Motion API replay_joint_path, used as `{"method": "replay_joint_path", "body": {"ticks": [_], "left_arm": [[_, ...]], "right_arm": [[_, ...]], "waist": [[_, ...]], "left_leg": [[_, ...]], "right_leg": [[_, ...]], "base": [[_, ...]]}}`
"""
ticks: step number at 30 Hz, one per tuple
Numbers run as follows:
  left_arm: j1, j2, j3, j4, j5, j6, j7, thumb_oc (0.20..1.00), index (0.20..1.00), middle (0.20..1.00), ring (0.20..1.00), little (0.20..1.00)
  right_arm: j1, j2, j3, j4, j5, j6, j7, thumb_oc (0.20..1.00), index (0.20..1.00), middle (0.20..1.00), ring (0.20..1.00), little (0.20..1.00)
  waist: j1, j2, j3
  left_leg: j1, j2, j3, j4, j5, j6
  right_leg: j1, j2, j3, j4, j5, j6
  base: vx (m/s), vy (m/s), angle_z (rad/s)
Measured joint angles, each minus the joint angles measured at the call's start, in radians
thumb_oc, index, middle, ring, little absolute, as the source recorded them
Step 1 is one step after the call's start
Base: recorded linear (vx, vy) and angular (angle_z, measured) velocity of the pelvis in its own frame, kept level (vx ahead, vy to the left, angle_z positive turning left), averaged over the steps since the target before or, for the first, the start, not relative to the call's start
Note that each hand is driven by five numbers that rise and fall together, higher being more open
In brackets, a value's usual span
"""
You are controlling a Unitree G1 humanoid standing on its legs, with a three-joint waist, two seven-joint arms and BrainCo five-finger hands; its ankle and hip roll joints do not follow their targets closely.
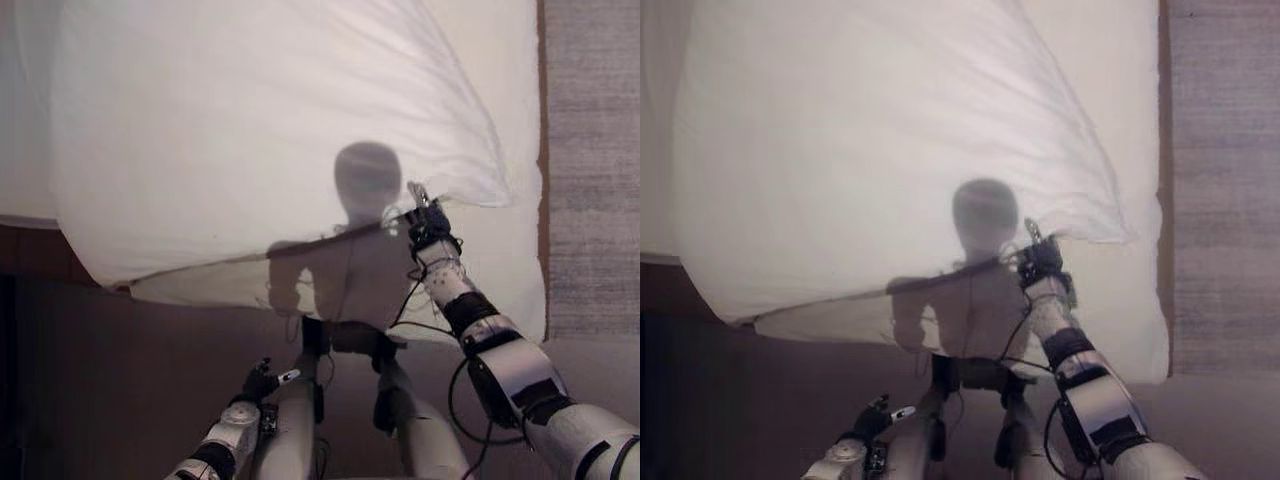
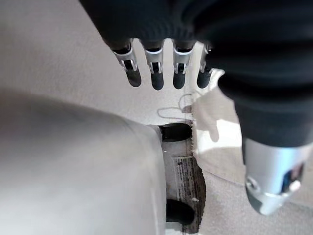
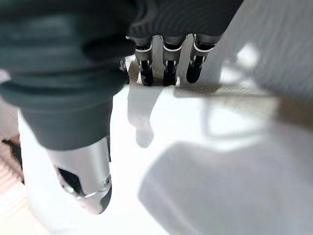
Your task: Make the bed
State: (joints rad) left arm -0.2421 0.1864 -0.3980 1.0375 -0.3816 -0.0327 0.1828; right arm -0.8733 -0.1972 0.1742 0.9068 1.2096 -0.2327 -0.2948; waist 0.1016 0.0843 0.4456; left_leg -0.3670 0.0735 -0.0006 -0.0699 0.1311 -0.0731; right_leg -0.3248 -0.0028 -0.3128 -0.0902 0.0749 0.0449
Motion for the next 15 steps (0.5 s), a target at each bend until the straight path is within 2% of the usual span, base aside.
{"method": "replay_joint_path", "body": {"ticks": [9, 15], "left_arm": [[-0.021, 0.002, -0.013, 0.002, -0.004, 0.005, 0.015, 1.0, 1.0, 1.0, 1.0, 1.0], [-0.022, 0.004, -0.013, -0.004, -0.017, -0.002, 0.036, 1.0, 1.0, 1.0, 1.0, 1.0]], "right_arm": [[0.031, 0.034, 0.112, -0.163, 0.01, -0.05, 0.005, 1.0, 1.0, 1.0, 1.0, 1.0], [-0.025, 0.04, 0.096, -0.152, 0.014, -0.076, 0.007, 1.0, 1.0, 1.0, 1.0, 1.0]], "waist": [[-0.003, -0.011, 0.015], [0.004, -0.012, 0.017]], "left_leg": [[-0.022, -0.002, -0.005, 0.0, 0.008, 0.002], [-0.029, -0.002, -0.007, 0.002, 0.011, 0.001]], "right_leg": [[-0.013, -0.002, 0.001, 0.0, 0.001, 0.001], [-0.019, -0.002, -0.001, 0.0, 0.003, 0.0]], "base": [[0.0, 0.004, 0.05], [0.0, 0.0, 0.0]]}}
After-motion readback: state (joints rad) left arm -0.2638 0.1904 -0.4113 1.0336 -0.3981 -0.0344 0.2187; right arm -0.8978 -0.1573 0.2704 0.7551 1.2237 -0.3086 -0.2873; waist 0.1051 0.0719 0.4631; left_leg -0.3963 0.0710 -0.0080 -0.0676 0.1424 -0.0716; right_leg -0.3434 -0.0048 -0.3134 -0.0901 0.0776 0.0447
